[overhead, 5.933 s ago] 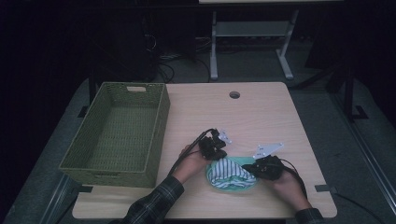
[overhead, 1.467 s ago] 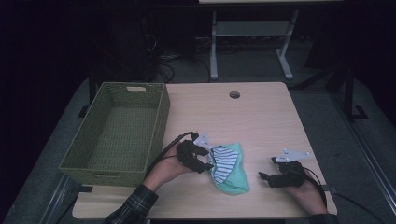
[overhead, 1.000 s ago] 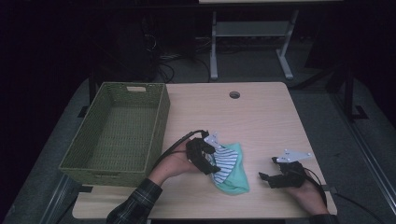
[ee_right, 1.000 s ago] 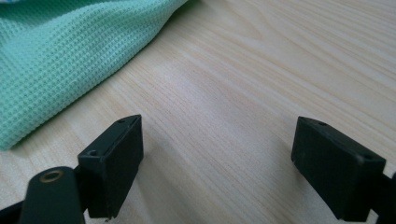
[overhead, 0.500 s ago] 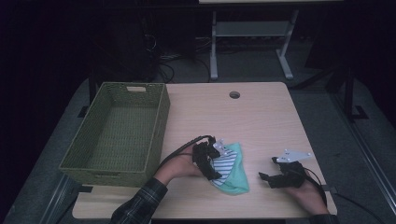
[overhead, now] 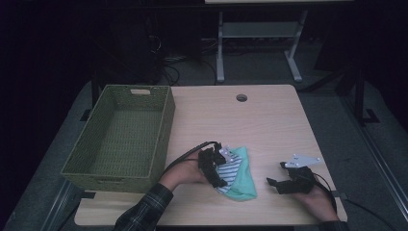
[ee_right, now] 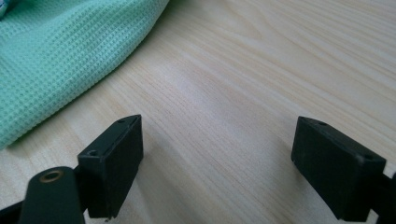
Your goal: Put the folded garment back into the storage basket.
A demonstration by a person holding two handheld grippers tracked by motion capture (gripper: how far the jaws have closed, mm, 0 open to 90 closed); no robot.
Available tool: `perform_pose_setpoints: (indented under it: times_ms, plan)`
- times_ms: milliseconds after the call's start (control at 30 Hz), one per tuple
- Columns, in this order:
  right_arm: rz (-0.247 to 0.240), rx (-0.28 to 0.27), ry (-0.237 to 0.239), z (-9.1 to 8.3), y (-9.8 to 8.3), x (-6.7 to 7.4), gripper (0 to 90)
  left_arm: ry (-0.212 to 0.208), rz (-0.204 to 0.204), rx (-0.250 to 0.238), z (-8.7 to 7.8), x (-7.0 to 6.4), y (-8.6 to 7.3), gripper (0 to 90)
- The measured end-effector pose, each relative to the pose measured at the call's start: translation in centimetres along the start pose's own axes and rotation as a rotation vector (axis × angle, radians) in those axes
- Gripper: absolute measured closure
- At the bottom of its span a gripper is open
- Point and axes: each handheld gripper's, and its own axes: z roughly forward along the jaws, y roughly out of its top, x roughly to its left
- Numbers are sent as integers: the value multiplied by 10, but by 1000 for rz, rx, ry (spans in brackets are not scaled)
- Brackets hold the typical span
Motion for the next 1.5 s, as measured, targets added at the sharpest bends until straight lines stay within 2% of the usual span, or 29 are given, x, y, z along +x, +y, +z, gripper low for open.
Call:
perform_pose_setpoints:
  times_ms: [167,367,600,700,800,967,1067,1300,1467,1500]
  plan:
    - [1,0,0,0,0,0,165,9,-10,10,-1,-3,1,159]
    - [0,0,0,0,0,0,165,2,-14,27,-4,-6,3,282]
    - [0,0,0,0,0,0,165,-33,-26,15,-7,-10,2,561]
    - [0,0,0,0,0,0,165,-46,-40,7,-8,-8,2,635]
    - [-1,0,0,0,0,0,165,-40,-62,10,-8,-8,2,692]
    - [-6,2,-2,0,0,0,160,-32,-95,4,-8,-9,3,723]
    - [-7,3,1,0,0,0,155,-44,-123,-2,-8,-7,2,723]
    - [-6,4,-1,0,0,0,153,-47,-140,-7,-11,-7,4,722]
    - [1,5,2,0,0,0,153,-55,-153,-27,-16,-7,5,722]
    - [0,5,2,0,0,0,153,-51,-146,-25,-18,-6,5,721]
